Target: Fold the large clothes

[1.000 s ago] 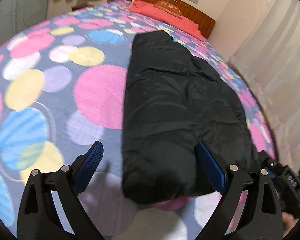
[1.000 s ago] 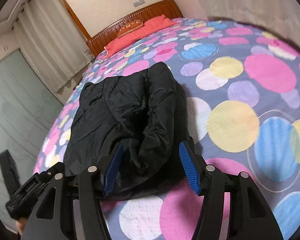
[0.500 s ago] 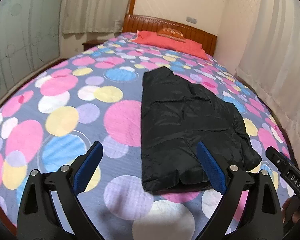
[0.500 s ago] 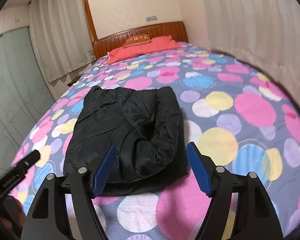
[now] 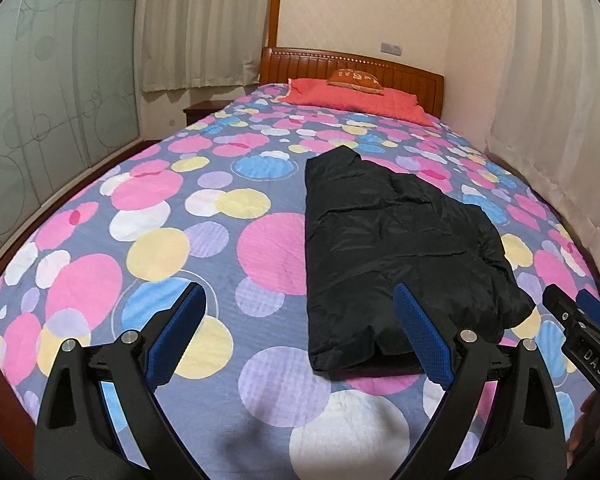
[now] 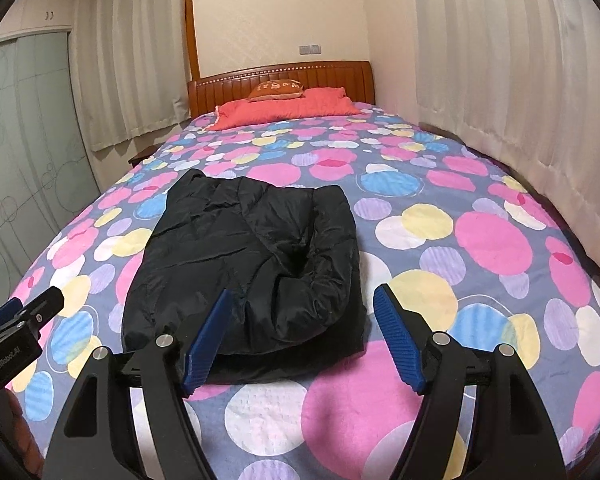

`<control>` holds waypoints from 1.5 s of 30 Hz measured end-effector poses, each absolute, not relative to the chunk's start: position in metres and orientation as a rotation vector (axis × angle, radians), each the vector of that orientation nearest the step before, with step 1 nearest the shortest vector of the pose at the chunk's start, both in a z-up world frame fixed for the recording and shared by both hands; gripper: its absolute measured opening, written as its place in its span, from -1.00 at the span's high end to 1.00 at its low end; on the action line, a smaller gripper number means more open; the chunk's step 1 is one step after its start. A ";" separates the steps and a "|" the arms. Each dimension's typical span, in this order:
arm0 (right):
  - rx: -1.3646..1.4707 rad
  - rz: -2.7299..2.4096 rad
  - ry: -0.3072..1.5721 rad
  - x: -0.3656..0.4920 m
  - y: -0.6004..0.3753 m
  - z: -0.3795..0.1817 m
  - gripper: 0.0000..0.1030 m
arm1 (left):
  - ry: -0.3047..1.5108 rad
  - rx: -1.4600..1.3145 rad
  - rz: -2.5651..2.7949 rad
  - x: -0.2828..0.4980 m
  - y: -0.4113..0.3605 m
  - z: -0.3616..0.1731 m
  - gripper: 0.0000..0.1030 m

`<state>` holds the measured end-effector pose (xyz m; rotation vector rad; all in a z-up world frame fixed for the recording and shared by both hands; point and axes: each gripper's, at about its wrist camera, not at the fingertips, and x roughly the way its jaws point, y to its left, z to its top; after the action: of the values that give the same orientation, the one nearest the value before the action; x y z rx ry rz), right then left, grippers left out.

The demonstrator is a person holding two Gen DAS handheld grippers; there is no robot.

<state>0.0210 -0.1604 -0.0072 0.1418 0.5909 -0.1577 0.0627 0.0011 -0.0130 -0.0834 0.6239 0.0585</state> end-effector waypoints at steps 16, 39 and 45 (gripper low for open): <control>0.142 -0.160 0.585 0.017 -0.159 -0.007 -0.40 | 0.625 -0.083 0.058 0.056 -0.001 -0.013 -0.84; 0.136 -0.153 0.591 0.017 -0.156 -0.010 -0.40 | 0.624 -0.089 0.057 0.054 -0.003 -0.016 -0.96; 0.131 -0.153 0.584 0.017 -0.156 -0.010 -0.41 | 0.590 -0.078 0.052 0.051 -0.006 -0.010 -0.96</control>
<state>0.0174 -0.1557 -0.0100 0.1313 0.5845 -0.1526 0.0510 -0.0061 -0.0100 -0.0779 0.5899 0.0520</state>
